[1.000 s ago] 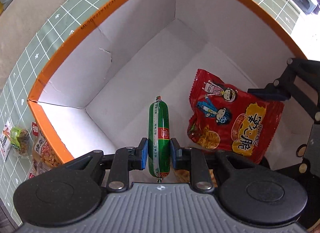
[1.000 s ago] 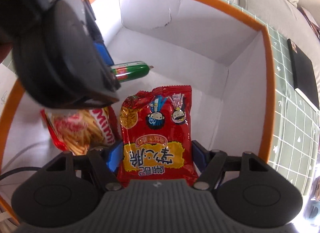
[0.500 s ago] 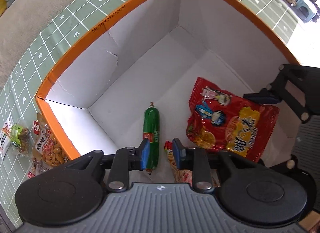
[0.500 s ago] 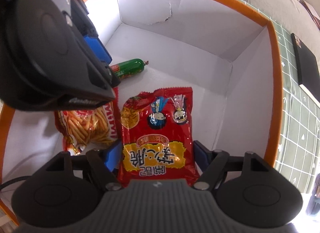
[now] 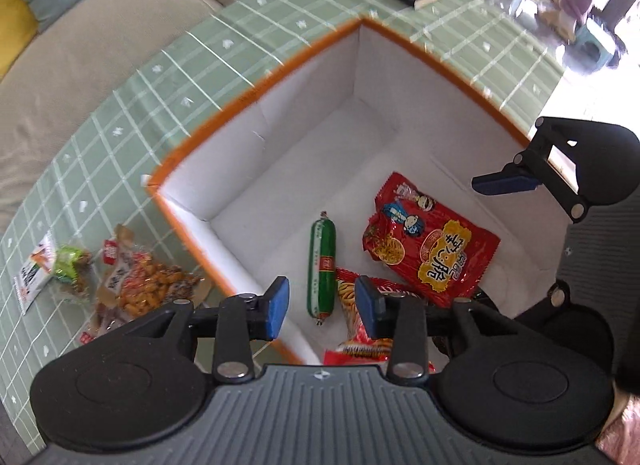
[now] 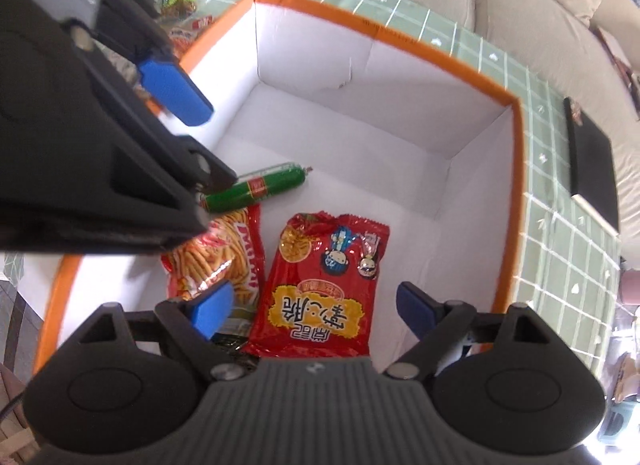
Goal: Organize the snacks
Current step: 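Open both tools to drop the sausage and red bag into the box, then move left tool to the clear quail-egg packet while right tool moves to the peanut bag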
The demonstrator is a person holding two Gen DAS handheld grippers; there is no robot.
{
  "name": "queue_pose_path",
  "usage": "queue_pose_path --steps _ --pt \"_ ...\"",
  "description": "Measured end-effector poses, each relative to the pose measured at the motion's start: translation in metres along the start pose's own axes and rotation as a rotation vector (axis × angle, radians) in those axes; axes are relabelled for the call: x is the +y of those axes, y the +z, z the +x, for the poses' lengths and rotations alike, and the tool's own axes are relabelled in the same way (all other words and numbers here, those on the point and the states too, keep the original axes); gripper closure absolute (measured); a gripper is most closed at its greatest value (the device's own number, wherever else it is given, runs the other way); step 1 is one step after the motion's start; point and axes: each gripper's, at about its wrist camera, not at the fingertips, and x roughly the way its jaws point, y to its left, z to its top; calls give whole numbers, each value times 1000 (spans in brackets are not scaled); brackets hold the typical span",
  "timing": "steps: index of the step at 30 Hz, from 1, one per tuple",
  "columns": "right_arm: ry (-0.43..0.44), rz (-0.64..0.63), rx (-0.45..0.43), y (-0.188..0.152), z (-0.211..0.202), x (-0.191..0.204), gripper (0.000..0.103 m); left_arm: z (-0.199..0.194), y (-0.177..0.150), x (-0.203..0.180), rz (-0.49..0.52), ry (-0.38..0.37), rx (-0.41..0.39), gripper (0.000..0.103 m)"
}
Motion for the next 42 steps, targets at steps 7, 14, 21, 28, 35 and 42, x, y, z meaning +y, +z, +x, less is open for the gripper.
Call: queue_pose_path --steps 7,14,21,28,35,42 --pt "-77 -47 -72 5 -29 23 17 -42 -31 32 -87 17 -133 54" --pt "-100 -58 -220 15 -62 54 16 -68 -84 77 -225 108 -237 53" --pt "-21 2 -353 29 -91 88 19 -75 -145 122 -417 160 -326 50" --pt "93 16 -393 57 -120 121 19 -58 -189 151 -551 135 -295 50" --pt "118 38 -410 92 -124 149 19 -52 -207 165 -620 134 -301 50" --pt "52 174 -422 96 -56 144 37 -30 -209 177 -701 71 -383 40"
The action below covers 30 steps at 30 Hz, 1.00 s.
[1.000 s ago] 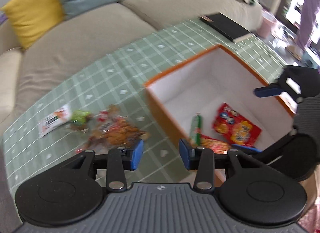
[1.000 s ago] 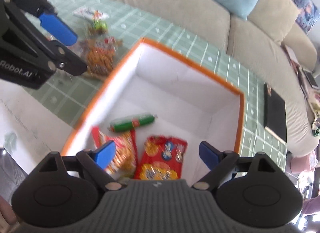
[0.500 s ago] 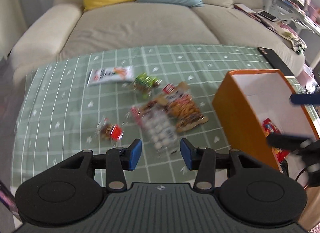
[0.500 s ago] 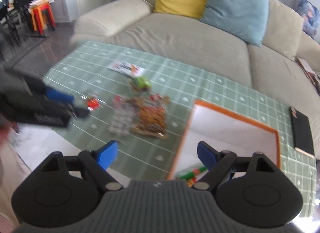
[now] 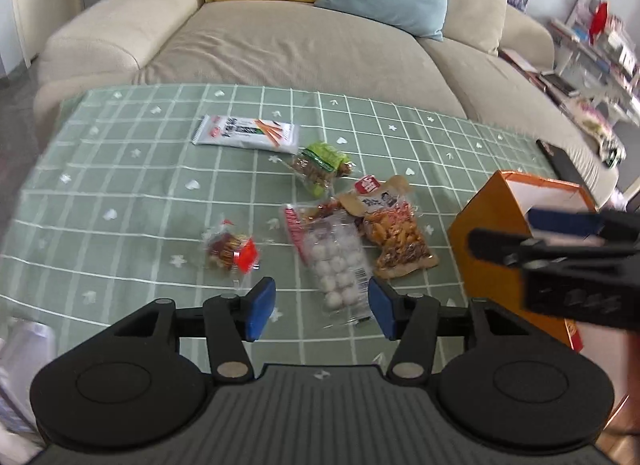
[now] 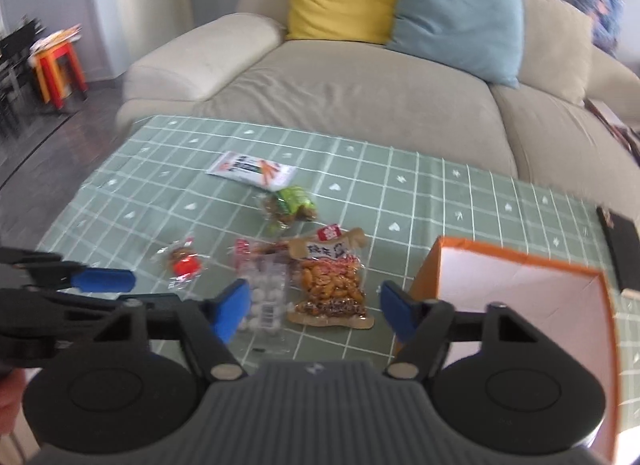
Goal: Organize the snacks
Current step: 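Move left tool to the clear quail-egg packet while right tool moves to the peanut bag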
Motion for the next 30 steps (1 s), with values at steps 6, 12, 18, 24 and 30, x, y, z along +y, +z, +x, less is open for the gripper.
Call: queue_pose_path --steps 6,12,18,24,30 --pt "-9 23 -72 -33 33 -4 46 38 -4 2 -57 -23 28 32" --pt "-36 -73 -83 -49 53 2 50 68 7 1 -95 1 53 22" --pt "-113 -98 -88 -49 60 2 53 103 21 -19 -80 79 135 22" --pt "-148 -84 -67 -48 66 -10 52 126 24 -42 -28 152 205 19" --pt "-171 -119 -66 -48 70 -17 51 137 21 -40 -45 203 220 15"
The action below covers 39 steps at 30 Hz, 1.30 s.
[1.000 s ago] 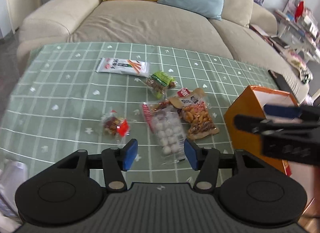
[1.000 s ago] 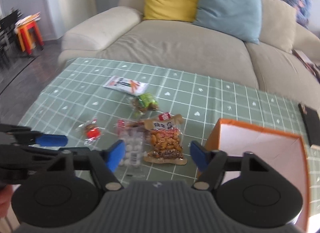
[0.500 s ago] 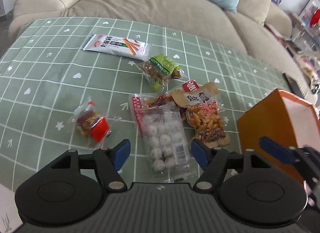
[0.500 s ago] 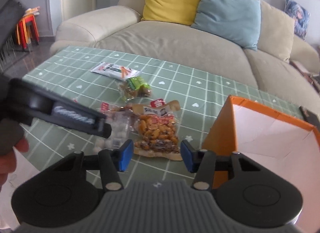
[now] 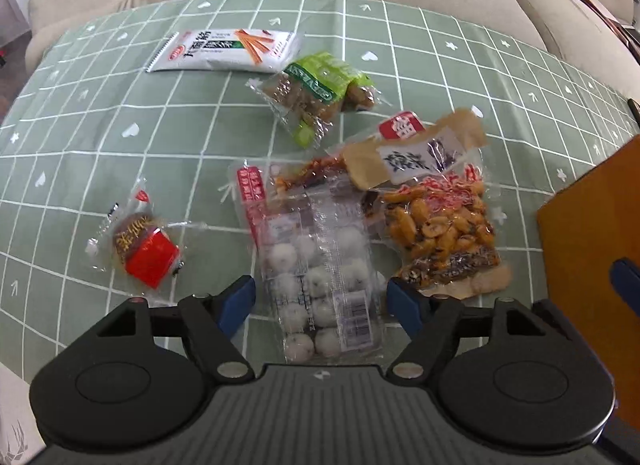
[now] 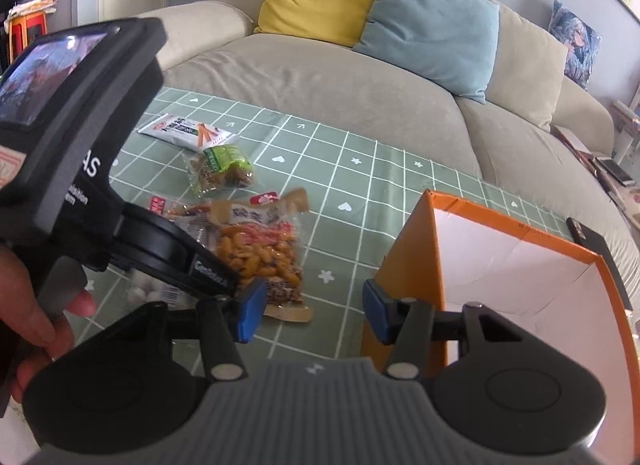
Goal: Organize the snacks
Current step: 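Move left tool to the clear quail-egg packet while right tool moves to the peanut bag, then grasp the quail-egg packet with left tool while right tool grasps the peanut bag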
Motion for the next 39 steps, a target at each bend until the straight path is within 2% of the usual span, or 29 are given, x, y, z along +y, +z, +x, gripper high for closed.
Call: queue_pose_path --steps 2,4,7,12,14,22,26,33,39 --pt "-1 -2 -2 0 1 -2 51 0 1 -2 30 9 -3 16" --pt "-3 1 -6 0 0 -2 51 -1 1 -3 55 9 -15 31" --pt "-13 -11 -8 1 2 0 45 -3 1 3 54 7 9 33" --pt "-5 1 -12 5 5 2 45 -8 -6 26 71 -18 45 34" --pt "8 17 -25 7 7 1 40 -10 -9 35 78 -21 53 34" --pt "18 67 -79 23 29 6 27 -13 -16 51 72 -16 25 34" --pt "44 53 -99 28 35 14 27 -14 -21 52 94 -18 1 33" --pt "81 118 -3 20 67 12 26 -15 -25 49 108 -4 -9 33" --pt "213 186 43 22 78 13 15 -13 -24 47 118 -1 -19 29"
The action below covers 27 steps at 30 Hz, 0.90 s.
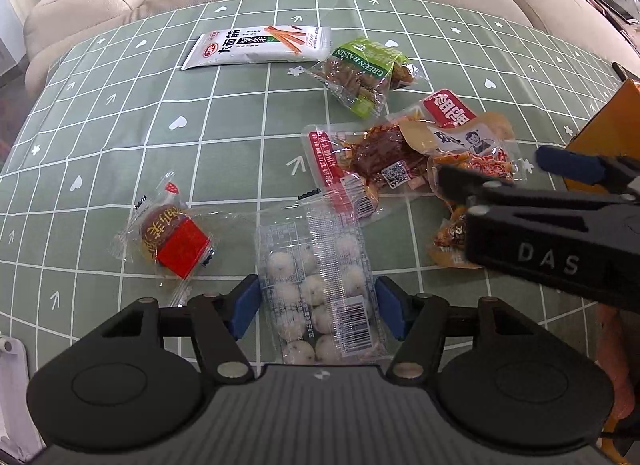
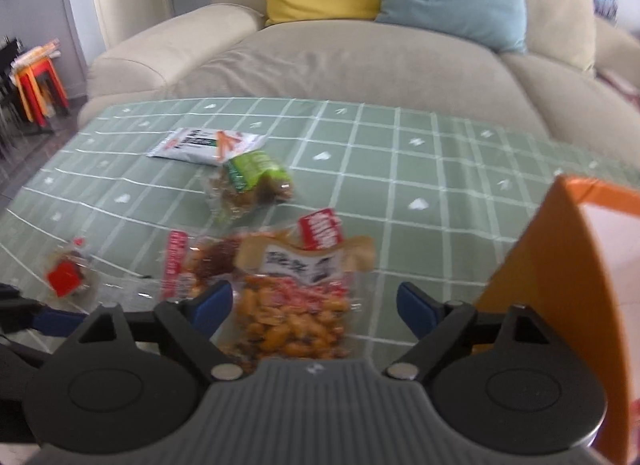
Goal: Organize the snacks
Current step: 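Grasp the quail-egg packet with left tool while right tool grasps the peanut bag, then lift both held packets and carry them over the orange box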
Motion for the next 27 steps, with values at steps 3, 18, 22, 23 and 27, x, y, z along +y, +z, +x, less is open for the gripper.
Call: queue_pose_path --steps 3,18,22,23,27 --pt "8 8 29 -3 7 3 18 0 -1 0 16 1 -7 26" --pt "54 21 89 -15 -12 6 35 -10 -14 6 -5 -35 -52 39" --pt "63 25 79 -23 -32 8 35 -17 -27 8 -28 -56 -42 40" --pt "58 16 76 -25 -37 9 35 -20 -30 8 -33 -59 -40 40" --pt "41 -6 82 -30 -58 13 35 -33 -40 10 -52 -64 -34 40"
